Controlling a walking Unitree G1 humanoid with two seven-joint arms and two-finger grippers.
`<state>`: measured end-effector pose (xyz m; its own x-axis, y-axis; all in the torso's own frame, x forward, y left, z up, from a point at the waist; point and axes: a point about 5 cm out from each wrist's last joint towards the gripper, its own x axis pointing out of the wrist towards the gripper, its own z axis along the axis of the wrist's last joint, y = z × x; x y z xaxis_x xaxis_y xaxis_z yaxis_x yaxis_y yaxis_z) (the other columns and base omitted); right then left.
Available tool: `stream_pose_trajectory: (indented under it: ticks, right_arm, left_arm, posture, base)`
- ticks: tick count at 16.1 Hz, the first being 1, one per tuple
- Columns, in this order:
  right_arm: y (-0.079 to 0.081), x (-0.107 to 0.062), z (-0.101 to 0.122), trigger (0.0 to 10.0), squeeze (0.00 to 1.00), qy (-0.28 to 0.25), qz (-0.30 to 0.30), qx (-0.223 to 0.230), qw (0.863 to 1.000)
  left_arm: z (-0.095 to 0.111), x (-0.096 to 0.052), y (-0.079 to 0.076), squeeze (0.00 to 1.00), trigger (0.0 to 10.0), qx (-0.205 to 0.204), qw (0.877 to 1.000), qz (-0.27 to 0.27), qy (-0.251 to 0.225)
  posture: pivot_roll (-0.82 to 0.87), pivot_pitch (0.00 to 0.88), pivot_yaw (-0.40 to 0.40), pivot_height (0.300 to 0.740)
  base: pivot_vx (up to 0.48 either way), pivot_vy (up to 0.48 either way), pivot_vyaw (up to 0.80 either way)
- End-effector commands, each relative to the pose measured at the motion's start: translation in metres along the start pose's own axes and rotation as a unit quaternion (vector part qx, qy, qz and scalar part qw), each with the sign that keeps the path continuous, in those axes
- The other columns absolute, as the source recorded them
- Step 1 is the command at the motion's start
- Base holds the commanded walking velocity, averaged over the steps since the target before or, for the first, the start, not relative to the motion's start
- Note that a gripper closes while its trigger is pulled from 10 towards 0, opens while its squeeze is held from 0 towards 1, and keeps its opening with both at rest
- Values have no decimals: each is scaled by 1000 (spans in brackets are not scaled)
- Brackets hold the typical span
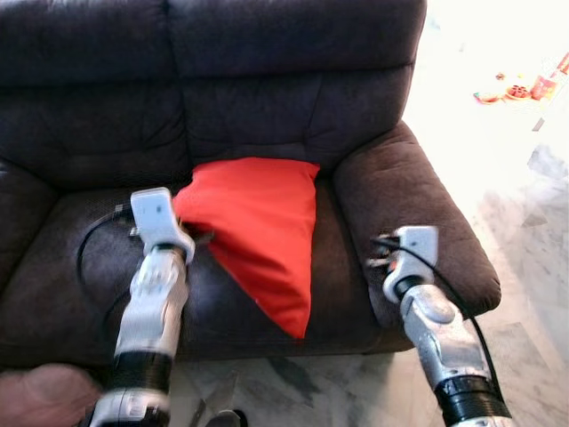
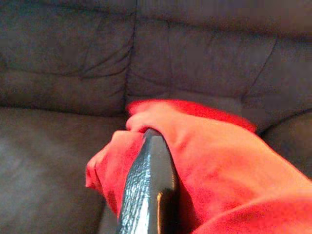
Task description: Move the pillow to the sofa from floor
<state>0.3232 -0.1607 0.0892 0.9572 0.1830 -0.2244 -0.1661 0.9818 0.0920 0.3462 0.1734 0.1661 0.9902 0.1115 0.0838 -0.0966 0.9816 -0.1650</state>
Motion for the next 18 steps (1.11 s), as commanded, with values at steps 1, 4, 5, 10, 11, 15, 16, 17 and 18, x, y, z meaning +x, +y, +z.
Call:
stream_pose_trajectory:
  ticks: [1, 4, 5, 10, 11, 15, 16, 17, 18]
  right_arm:
    - [18, 0, 7, 10000, 0, -3, 70, 42, 997]
    - [33, -8, -6, 10000, 0, 52, 158, 51, 985]
    - [33, -8, -6, 10000, 0, 52, 158, 51, 985]
    - [29, -7, 20, 10000, 188, 14, 186, 125, 975]
    - [29, -8, 27, 10000, 1000, 4, 200, 118, 973]
    - [39, -27, 40, 10000, 1000, 24, 313, -3, 949]
    - [38, -32, 36, 10000, 1000, 37, 329, -20, 943]
    - [33, -36, 30, 10000, 1000, 55, 334, -33, 940]
    - [27, -38, 24, 10000, 1000, 72, 331, -52, 940]
  left_arm:
    - [28, 11, -5, 0, 10000, -28, 999, 2, -42]
    - [48, 20, -23, 0, 10000, -47, 997, -30, -47]
    - [48, 20, -23, 0, 10000, -47, 997, -30, -47]
    - [80, 27, -68, 0, 10000, -18, 986, -157, -54]
    - [84, 28, -71, 0, 10000, -19, 985, -163, -56]
    - [86, 32, -70, 0, 10000, -18, 987, -154, -50]
    - [86, 34, -67, 0, 10000, -14, 988, -145, -48]
    - [88, 35, -65, 0, 10000, -13, 988, -142, -51]
    - [90, 35, -63, 0, 10000, -12, 989, -138, -53]
  posture:
    - [50, 77, 40, 740]
    - [48, 94, 37, 740]
    - [48, 94, 37, 740]
    - [53, 113, 31, 740]
    - [51, 114, 29, 740]
    - [34, 125, 19, 740]
    - [32, 130, 16, 740]
    - [32, 135, 11, 740]
    - [33, 136, 9, 740]
  base:
    - [0, 0, 0]
    - [0, 0, 0]
    - [0, 0, 0]
    - [0, 0, 0]
    - [0, 0, 0]
    - [0, 0, 0]
    - [0, 0, 0]
    - [0, 0, 0]
    - [0, 0, 0]
